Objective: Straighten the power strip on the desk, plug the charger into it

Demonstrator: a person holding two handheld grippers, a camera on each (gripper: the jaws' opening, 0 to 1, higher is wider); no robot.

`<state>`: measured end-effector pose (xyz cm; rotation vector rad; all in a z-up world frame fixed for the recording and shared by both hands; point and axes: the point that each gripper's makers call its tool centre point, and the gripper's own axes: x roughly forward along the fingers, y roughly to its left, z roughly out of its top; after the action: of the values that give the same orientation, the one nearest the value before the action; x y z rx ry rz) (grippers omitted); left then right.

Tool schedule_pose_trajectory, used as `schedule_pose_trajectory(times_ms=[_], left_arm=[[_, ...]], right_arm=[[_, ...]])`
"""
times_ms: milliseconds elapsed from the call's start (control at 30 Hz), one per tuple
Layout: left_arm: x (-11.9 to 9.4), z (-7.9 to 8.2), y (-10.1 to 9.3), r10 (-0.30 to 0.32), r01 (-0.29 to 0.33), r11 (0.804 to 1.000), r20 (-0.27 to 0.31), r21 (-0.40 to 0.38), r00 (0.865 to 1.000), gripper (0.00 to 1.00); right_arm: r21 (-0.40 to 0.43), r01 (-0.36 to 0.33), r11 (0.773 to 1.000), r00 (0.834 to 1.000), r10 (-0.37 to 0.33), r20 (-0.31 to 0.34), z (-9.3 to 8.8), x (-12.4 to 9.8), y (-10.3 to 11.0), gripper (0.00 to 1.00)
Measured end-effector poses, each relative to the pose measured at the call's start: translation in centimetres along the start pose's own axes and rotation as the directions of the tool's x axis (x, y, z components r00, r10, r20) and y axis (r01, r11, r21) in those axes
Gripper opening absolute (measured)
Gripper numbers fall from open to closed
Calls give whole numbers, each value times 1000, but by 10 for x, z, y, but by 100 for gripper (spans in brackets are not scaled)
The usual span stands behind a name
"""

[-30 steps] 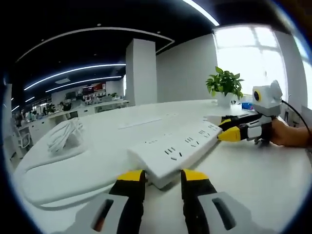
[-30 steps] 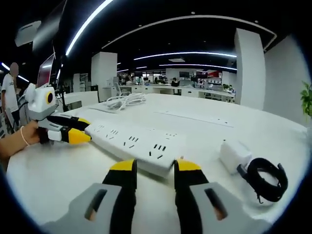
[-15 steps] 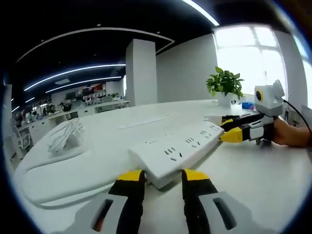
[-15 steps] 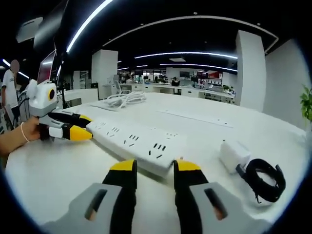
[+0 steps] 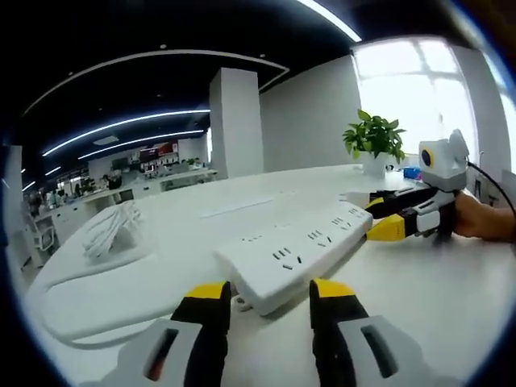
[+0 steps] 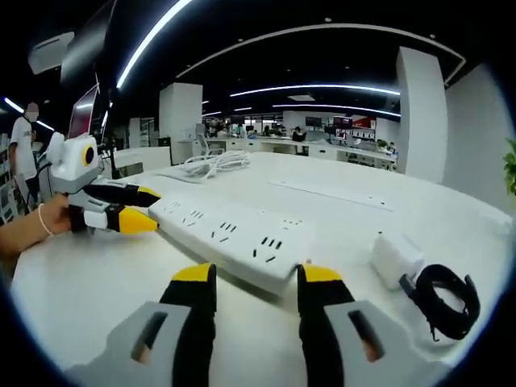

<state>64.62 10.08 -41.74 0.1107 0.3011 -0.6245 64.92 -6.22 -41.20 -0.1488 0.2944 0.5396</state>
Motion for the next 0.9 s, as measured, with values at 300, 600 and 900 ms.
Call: schedule_pose_trajectory(times_ms=[300,600,900], left_arm=[[3,-4,0,8,-8,1000,-11,-17,1000,34],[1,-6,0,11,-12,998,-19,-64,1000,33],[-2,-6,2,-3,2,997,-17,-83,1000,32]], right_arm=[[34,8,999,1000,-9,11,-1,1,-6,32],[63,15,998,1000,-15,8,-2,1,-5,31],[44,45,998,999,-45,-2,-2,0,-1,29]])
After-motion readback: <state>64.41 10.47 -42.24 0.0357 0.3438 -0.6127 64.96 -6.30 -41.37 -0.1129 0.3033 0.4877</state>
